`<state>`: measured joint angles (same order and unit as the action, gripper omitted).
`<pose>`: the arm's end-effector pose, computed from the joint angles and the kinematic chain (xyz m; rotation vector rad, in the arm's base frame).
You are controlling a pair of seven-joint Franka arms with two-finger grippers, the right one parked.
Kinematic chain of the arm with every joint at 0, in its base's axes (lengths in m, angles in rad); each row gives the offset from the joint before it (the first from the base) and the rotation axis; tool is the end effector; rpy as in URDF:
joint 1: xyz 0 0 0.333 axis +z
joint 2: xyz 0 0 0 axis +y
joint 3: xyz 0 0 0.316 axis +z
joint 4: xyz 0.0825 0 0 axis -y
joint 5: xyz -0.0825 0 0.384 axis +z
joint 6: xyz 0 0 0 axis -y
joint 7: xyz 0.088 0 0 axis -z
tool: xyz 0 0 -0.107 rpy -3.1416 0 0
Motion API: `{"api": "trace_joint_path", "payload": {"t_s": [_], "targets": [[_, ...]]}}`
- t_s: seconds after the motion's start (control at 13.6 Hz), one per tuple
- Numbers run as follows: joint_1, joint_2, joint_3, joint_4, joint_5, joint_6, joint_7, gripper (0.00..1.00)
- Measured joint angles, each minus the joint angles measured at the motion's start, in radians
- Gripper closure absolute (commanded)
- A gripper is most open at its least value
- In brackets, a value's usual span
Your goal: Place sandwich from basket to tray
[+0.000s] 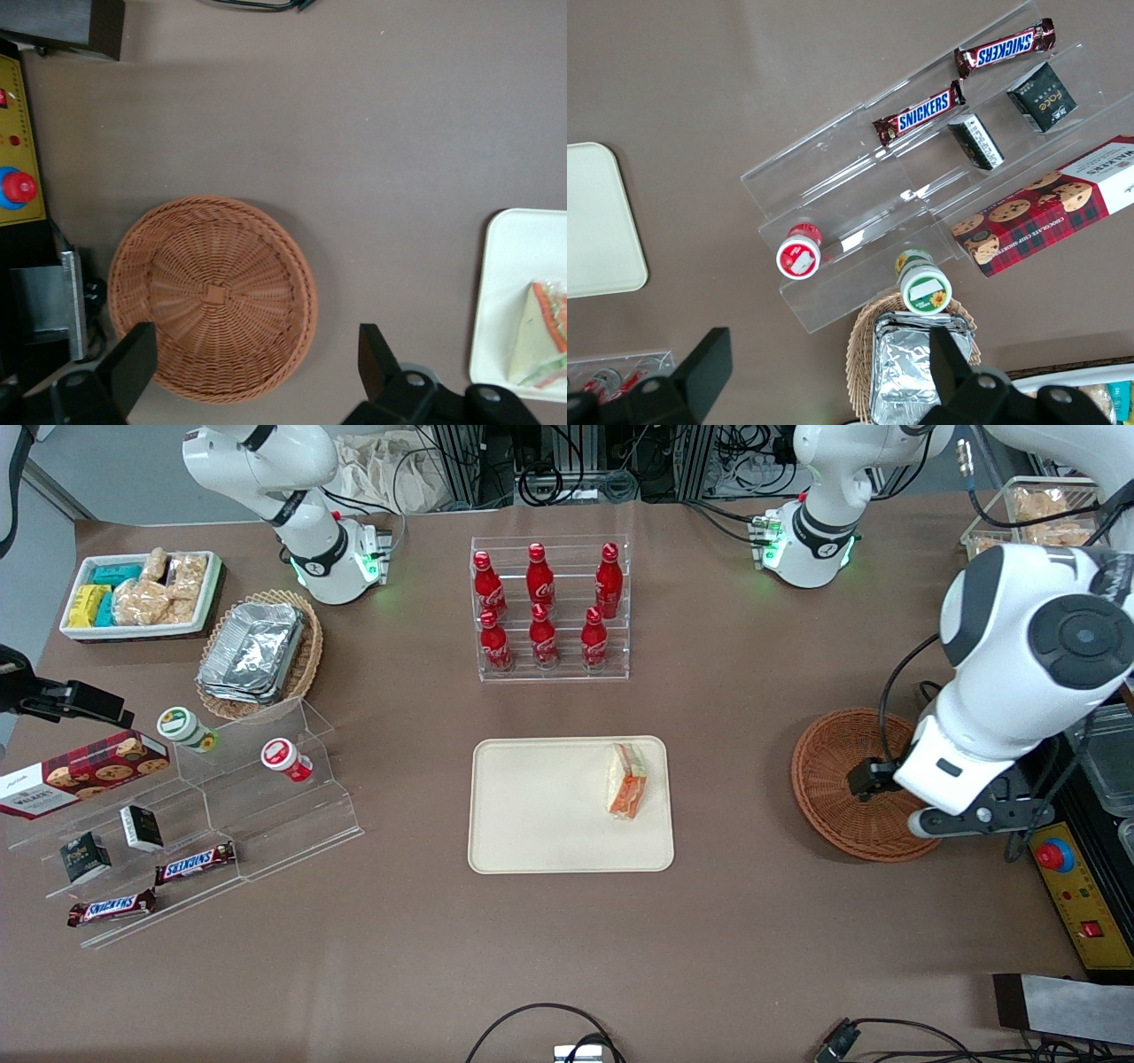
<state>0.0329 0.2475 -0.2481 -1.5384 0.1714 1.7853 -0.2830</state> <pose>0.6286 -0.1064 0.5154 -3.0383 -0.0598 -0.0511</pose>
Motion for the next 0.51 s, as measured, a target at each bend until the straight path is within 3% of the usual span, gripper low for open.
{"api": "trace_joint_path", "payload": {"t_s": [0.29, 0.51], "targets": [[-0.001, -0.065, 0.085, -0.015, -0.082, -0.024, 0.153, 0.00], [-0.009, -0.115, 0.143, -0.017, -0.101, -0.080, 0.241, 0.00]]}}
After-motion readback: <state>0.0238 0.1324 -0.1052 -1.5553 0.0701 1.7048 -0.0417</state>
